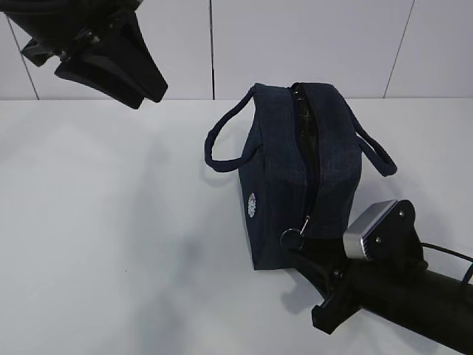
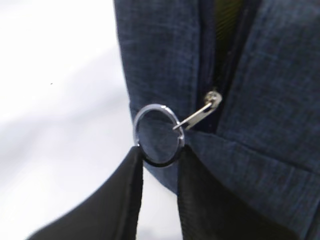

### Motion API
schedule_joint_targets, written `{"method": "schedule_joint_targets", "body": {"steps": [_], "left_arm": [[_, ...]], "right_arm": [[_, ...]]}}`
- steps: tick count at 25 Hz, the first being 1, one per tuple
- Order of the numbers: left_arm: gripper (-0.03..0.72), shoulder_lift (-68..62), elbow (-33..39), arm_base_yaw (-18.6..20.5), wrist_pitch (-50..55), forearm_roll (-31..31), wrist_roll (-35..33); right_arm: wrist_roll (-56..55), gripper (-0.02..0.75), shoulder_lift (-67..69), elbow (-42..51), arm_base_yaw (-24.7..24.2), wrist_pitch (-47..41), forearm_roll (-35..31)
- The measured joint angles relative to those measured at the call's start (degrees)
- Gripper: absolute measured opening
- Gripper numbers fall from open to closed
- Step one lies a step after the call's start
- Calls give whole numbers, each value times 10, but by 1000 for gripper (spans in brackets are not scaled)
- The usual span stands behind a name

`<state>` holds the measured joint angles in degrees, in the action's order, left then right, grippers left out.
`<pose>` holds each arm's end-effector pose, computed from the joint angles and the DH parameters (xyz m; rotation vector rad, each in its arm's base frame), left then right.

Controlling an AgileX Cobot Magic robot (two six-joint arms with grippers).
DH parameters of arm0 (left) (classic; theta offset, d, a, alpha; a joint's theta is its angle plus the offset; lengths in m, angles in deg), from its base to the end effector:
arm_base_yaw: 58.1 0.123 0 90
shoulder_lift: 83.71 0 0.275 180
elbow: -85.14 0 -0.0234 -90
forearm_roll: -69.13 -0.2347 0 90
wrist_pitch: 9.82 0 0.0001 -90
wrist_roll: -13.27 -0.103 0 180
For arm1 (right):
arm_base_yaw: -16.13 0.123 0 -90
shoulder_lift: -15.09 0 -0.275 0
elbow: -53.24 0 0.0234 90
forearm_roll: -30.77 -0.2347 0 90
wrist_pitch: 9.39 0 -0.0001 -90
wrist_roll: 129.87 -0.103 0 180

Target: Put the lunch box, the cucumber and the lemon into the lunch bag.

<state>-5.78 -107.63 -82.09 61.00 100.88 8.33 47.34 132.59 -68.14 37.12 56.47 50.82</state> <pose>0.2776 -0.1796 0.3359 0.5676 2.7142 -0.8588 0.2285 0.1222 0.0982 -0.6561 1.8462 0.4858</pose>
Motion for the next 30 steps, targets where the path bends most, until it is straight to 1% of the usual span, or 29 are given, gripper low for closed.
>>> {"method": "schedule_joint_targets", "body": {"steps": [3,10,16,20,25,27,30], "left_arm": [[237,0,0,0,0,0,0],[237,0,0,0,0,0,0],[237,0,0,0,0,0,0],[237,0,0,0,0,0,0],[237,0,0,0,0,0,0],[237,0,0,0,0,0,0],[238,0,0,0,0,4,0]], "right_arm": [[0,197,0,2,0,0,9],[-4,197,0,3,0,0,8],[-55,197,0,3,0,0,3],[-113,197,0,3,0,0,-1],[-124,200,0,-4,0,0,-27],[-125,216,0,-12,0,0,-34],[-126,280,0,-19,0,0,-35]]}}
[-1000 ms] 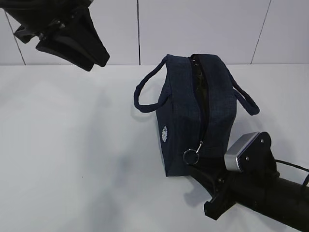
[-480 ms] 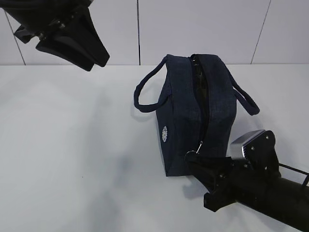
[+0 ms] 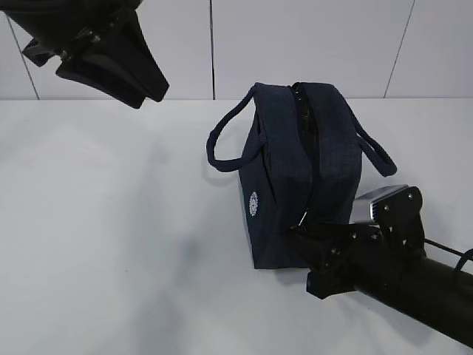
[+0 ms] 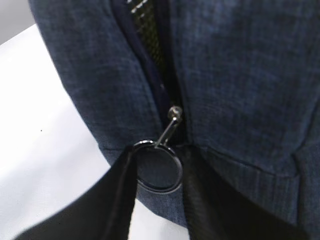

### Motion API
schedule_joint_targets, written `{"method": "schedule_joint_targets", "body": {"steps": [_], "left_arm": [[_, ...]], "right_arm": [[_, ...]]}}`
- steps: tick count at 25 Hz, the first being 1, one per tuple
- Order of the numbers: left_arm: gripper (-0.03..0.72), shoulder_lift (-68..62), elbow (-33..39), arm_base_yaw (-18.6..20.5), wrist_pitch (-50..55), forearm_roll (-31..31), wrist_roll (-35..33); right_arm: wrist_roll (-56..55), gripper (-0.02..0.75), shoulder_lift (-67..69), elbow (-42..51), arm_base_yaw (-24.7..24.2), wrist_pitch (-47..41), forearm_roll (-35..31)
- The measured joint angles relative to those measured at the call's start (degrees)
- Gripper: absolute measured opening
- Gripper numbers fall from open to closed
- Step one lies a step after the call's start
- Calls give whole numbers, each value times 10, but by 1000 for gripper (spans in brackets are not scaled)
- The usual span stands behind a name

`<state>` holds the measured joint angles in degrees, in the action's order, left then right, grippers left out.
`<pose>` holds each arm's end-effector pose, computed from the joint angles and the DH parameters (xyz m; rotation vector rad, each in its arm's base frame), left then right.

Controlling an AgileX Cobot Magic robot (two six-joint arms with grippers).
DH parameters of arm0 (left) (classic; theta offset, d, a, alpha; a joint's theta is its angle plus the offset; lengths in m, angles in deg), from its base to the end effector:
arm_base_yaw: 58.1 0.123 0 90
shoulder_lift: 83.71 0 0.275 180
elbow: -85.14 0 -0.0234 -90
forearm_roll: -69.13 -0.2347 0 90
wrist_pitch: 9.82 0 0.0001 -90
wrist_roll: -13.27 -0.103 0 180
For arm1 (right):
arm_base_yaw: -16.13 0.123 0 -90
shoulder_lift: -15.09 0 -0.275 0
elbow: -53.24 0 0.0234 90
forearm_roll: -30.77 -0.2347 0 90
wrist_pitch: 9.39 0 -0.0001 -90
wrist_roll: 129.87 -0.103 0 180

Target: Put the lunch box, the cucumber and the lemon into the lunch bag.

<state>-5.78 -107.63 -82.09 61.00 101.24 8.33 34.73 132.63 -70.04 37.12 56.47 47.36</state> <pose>0.2774 -0.1801 0.3362 0.5658 2.7132 -0.8677 0.2403 0.1209 0.1027 -0.3916 1.9013 0.5961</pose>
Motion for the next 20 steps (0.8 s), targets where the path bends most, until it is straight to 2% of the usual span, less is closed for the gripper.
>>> {"method": "schedule_joint_targets", "body": {"steps": [3,6,20], "left_arm": [[238,0,0,0,0,4,0],[238,0,0,0,0,5,0],[238,0,0,0,0,17,0]], "right_arm": [[0,337,6,-1,0,0,0],[0,356,15,-1,0,0,10],[5,359,46,-31,0,0,14]]}}
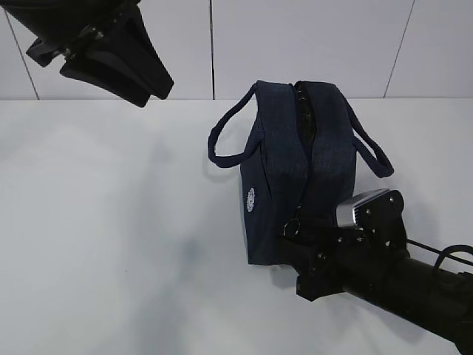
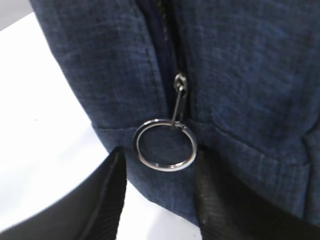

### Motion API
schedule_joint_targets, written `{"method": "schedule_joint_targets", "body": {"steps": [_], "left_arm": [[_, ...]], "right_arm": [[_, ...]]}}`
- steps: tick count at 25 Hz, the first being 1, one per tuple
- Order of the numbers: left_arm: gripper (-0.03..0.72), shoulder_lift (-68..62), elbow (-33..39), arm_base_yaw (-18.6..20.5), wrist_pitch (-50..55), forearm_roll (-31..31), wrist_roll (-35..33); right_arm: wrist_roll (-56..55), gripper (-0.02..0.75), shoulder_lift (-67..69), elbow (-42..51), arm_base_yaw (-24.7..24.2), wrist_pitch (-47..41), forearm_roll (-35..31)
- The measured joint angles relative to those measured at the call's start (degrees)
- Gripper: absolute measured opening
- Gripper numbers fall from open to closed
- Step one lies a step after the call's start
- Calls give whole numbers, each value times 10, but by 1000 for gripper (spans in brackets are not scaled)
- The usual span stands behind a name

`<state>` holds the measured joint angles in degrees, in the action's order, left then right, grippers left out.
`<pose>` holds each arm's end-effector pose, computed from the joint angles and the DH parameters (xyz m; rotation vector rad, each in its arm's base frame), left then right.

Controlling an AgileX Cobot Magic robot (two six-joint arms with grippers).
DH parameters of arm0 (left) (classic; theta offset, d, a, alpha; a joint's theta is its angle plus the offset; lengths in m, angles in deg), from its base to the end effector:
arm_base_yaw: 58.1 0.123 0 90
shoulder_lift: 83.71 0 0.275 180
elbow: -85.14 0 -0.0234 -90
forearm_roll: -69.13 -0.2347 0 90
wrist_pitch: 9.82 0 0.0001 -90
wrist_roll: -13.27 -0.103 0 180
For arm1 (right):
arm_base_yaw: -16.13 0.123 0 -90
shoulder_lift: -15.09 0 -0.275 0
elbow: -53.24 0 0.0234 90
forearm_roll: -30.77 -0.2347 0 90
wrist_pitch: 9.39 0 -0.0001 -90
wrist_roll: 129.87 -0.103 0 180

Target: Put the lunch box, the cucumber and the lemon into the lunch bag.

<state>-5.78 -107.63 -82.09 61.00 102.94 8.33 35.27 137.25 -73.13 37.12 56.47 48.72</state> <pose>0.2764 -0.1823 0.3377 0.5572 2.7078 -0.9094 0.2503 0.1270 0.0879 -0.4253 1.9233 0.6021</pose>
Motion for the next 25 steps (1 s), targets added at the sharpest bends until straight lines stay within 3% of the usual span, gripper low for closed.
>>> {"method": "schedule_joint_targets", "body": {"steps": [8,25], "left_arm": [[238,0,0,0,0,1,0],[238,0,0,0,0,5,0]], "right_arm": [[0,277,0,0,0,0,-5],[-3,271,0,-11,0,0,-2]]}}
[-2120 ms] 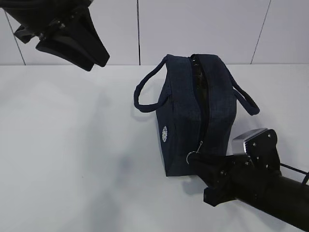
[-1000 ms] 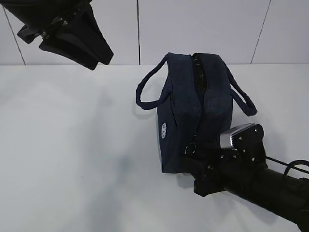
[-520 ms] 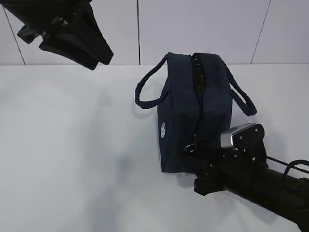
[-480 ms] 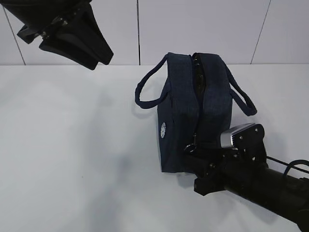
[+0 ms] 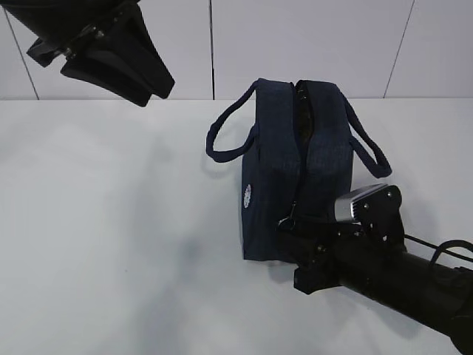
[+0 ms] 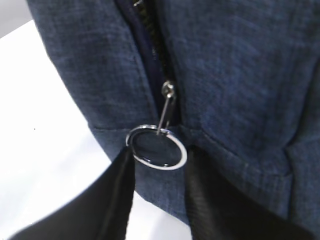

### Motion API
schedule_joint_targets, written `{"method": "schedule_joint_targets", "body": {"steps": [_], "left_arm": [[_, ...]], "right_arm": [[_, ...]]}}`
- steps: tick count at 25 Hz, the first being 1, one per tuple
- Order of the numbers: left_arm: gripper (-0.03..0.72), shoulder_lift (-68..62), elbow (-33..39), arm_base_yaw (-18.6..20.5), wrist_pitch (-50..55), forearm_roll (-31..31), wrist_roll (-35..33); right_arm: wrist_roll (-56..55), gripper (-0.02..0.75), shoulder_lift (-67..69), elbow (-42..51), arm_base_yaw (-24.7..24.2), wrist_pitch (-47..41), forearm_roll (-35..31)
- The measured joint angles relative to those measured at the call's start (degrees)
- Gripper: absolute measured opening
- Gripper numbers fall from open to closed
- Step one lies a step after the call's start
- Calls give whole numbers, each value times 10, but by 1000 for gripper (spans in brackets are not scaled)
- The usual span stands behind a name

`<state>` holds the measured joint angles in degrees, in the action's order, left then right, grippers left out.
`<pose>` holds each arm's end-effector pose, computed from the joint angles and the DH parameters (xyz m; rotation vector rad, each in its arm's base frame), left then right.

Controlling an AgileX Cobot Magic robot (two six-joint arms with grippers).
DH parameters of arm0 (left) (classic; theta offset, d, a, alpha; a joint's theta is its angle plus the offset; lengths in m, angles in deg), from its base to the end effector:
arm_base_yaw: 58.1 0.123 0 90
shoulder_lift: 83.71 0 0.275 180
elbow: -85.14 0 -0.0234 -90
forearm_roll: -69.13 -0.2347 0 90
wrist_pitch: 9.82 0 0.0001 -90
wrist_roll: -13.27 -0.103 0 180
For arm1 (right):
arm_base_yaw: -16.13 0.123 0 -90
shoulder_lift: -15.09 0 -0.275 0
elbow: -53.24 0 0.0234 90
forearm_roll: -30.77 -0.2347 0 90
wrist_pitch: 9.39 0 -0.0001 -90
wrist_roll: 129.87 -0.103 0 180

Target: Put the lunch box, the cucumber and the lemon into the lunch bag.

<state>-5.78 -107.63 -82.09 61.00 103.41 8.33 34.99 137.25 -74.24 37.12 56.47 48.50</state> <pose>0.2761 -0.1829 0.3382 0.5549 2.7063 -0.9209 0.2553 0.1286 0.0906 -0.4165 1.9055 0.6039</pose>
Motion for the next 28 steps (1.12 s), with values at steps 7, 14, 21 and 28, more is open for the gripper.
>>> {"method": "schedule_joint_targets", "body": {"steps": [7,14,21,28], "left_arm": [[238,0,0,0,0,0,0],[238,0,0,0,0,0,0],[238,0,0,0,0,0,0],[238,0,0,0,0,0,0]], "right_arm": [[-1,400,0,0,0,0,2],[0,416,0,-21,0,0,1],[4,418,3,-43,0,-1,-17],[4,409,3,-56,0,-1,42]]}}
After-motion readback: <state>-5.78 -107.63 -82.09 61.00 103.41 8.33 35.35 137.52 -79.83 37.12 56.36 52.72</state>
